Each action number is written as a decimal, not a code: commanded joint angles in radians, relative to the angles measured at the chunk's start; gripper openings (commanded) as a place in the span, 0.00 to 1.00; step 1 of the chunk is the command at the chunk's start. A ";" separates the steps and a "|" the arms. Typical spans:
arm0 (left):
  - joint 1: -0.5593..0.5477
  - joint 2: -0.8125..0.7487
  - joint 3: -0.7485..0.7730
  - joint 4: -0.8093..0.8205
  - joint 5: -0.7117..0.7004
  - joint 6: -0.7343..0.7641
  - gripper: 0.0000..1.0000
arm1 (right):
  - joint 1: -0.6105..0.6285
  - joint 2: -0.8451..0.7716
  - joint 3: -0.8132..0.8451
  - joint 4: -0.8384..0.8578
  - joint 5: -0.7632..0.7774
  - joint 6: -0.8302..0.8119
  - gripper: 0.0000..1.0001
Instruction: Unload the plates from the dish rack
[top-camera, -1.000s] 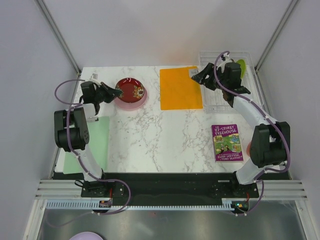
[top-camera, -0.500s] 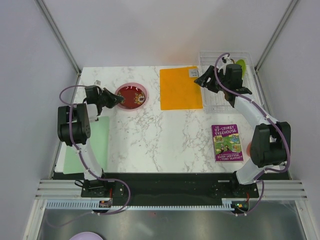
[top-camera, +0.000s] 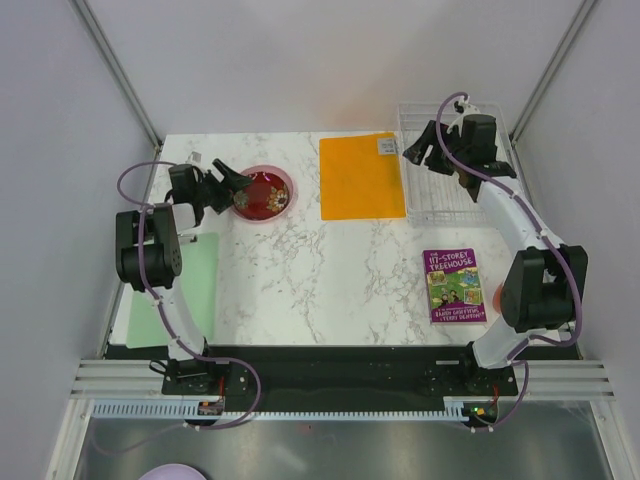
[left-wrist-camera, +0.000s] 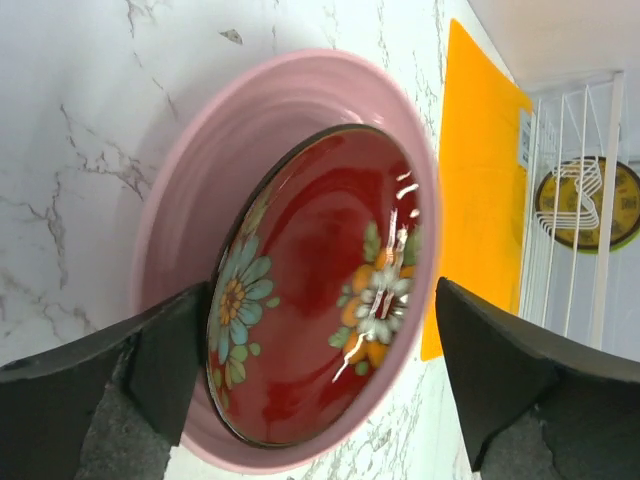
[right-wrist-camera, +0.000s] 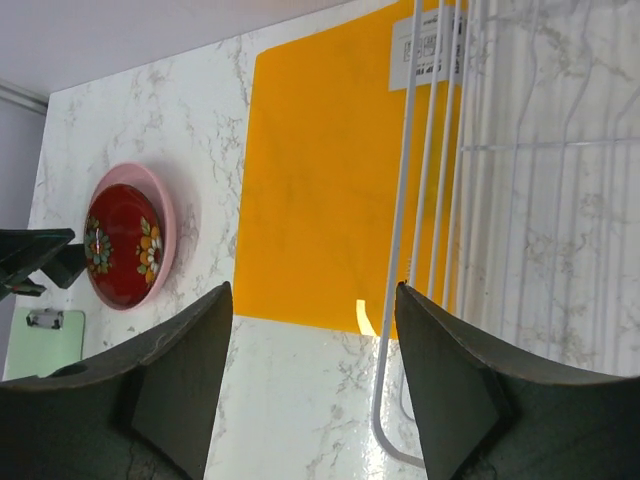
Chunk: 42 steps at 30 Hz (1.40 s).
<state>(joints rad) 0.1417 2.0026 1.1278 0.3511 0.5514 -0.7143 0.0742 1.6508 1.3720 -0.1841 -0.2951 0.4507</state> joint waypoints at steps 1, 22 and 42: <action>0.001 -0.036 0.049 -0.082 -0.024 0.079 1.00 | -0.019 0.012 0.122 -0.090 0.112 -0.119 0.73; -0.028 -0.405 0.096 -0.388 -0.021 0.269 1.00 | -0.105 0.401 0.585 -0.230 0.699 -0.423 0.70; -0.192 -0.559 -0.019 -0.368 -0.074 0.317 1.00 | -0.114 0.691 0.820 -0.189 0.700 -0.527 0.20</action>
<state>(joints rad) -0.0483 1.4696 1.1179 -0.0212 0.4862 -0.4427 -0.0372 2.3096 2.1258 -0.4042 0.4004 -0.0502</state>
